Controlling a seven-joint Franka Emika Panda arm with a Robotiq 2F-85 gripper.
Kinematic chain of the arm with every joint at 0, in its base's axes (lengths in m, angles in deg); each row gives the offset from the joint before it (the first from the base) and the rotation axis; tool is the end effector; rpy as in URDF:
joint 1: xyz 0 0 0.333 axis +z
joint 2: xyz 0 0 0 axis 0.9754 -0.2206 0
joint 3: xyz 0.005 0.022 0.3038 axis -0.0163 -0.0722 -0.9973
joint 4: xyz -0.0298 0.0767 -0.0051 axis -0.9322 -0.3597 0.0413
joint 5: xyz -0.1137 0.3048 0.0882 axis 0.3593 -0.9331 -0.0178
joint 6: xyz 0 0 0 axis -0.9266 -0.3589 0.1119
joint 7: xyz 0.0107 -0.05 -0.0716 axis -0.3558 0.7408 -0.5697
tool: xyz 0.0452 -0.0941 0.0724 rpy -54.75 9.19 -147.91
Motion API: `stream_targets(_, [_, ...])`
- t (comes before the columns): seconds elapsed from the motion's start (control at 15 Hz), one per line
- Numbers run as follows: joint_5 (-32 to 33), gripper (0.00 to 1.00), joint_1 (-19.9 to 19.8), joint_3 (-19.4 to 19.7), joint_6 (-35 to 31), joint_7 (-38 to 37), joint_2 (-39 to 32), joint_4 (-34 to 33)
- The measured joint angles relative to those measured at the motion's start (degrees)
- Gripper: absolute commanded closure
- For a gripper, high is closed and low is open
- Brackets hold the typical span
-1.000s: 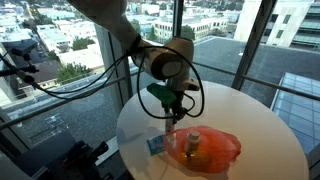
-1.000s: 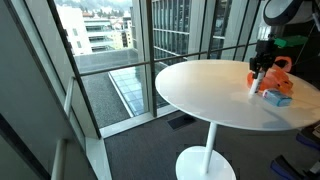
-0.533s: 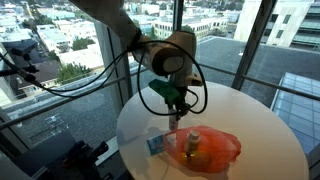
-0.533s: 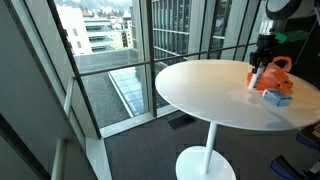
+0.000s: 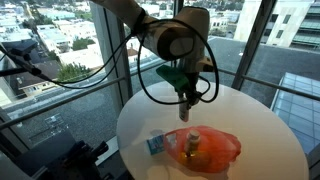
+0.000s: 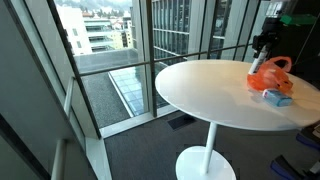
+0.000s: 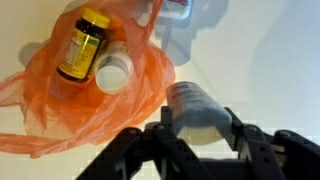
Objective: Pick up the white bottle from the table and put it in the plastic bag
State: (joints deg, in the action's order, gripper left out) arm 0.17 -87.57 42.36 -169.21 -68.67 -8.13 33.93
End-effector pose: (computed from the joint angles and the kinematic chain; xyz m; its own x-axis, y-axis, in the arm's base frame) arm 0.5086 -0.1685 0.3331 0.9458 -0.3234 0.0285 -0.3230 -0.9462 -0.0181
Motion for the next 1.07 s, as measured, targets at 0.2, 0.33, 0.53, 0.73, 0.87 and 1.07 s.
stream_targets(0.2, [-1.5, 0.73, -0.6, 0.8, 1.1, -0.1, 1.7, -1.4])
stream_targets(0.33, [-1.7, 0.73, -1.0, 1.3, 1.4, -1.0, 2.5, -2.0])
stream_targets(0.53, [-1.7, 0.73, -1.5, 2.4, 1.6, -3.2, 3.0, -2.7])
stream_targets(0.73, [-1.7, 0.73, -2.3, 3.7, 1.7, -4.9, 3.0, -3.0])
stream_targets(0.87, [-1.7, 0.73, -3.0, 4.4, 1.9, -5.6, 3.0, -3.1])
stream_targets(1.07, [-1.7, 0.73, -3.8, 5.4, 2.4, -6.2, 3.0, -3.1])
